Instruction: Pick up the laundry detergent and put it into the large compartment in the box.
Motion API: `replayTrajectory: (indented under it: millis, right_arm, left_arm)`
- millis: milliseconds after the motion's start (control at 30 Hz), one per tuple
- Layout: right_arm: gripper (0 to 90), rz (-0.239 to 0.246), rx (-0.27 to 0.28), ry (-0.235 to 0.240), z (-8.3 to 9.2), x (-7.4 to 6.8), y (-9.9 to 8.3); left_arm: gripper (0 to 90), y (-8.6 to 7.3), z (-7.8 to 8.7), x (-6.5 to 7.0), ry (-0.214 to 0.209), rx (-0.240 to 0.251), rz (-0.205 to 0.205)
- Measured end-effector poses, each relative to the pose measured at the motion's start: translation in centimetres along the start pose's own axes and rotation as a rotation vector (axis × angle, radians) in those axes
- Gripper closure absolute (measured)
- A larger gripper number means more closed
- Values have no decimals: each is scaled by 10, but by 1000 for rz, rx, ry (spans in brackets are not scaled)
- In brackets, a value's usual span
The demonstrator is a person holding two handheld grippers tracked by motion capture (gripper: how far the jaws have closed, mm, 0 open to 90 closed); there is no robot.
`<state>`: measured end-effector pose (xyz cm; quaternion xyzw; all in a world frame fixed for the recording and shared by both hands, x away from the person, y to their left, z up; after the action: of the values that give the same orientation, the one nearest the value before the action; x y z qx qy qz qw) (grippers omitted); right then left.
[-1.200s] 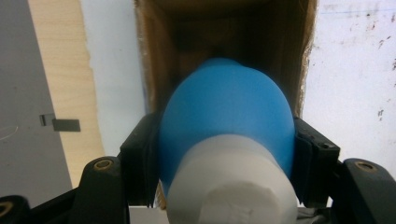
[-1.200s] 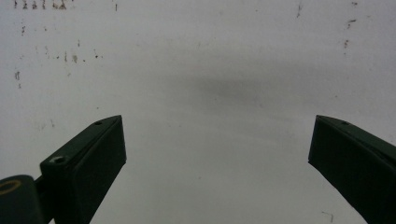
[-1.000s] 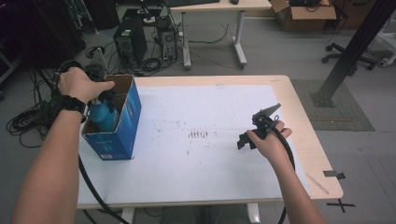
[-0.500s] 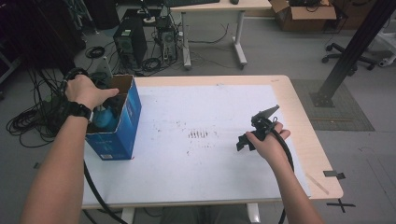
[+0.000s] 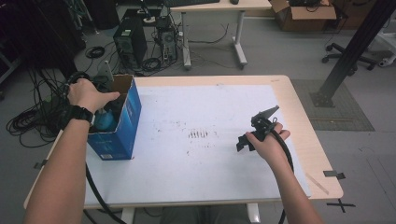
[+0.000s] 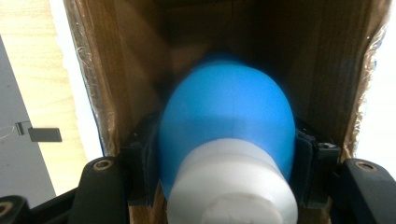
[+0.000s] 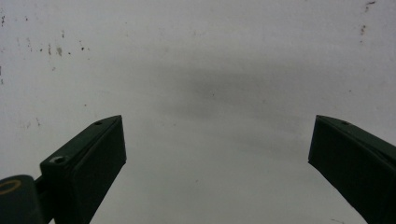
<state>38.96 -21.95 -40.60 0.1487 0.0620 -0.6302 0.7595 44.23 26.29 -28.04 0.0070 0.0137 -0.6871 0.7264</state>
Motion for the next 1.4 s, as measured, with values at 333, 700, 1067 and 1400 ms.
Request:
replayTrajectory:
  millis: [333, 700, 1067, 1400]
  right_arm:
    - [41, 1, -1, 1, 1, -1, 0]
    - [41, -2, -1, 1, 2, 0, -1]
    - [41, -1, 2, 6, 2, 1, -2]
    - [41, -2, 3, 11, 5, 1, -4]
  left_arm:
    - [371, 0, -1, 0, -5, -1, -8]
    - [369, 1, 0, 2, -17, 2, -20]
    - [323, -1, 13, 4, -4, 6, -35]
    - [283, -7, 40, 5, 2, 41, -42]
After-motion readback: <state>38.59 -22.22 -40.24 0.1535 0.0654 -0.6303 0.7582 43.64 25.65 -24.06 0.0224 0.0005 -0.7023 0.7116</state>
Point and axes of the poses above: each handheld gripper's, and its own axes: z roughly backward along the jaws, y roughly out of its top, x roughly to its right, the point moved 1 cm from there along -z, roughly forward along the jaws, and after that the axes turned 4 degrees about z, right-handed, at the moved point
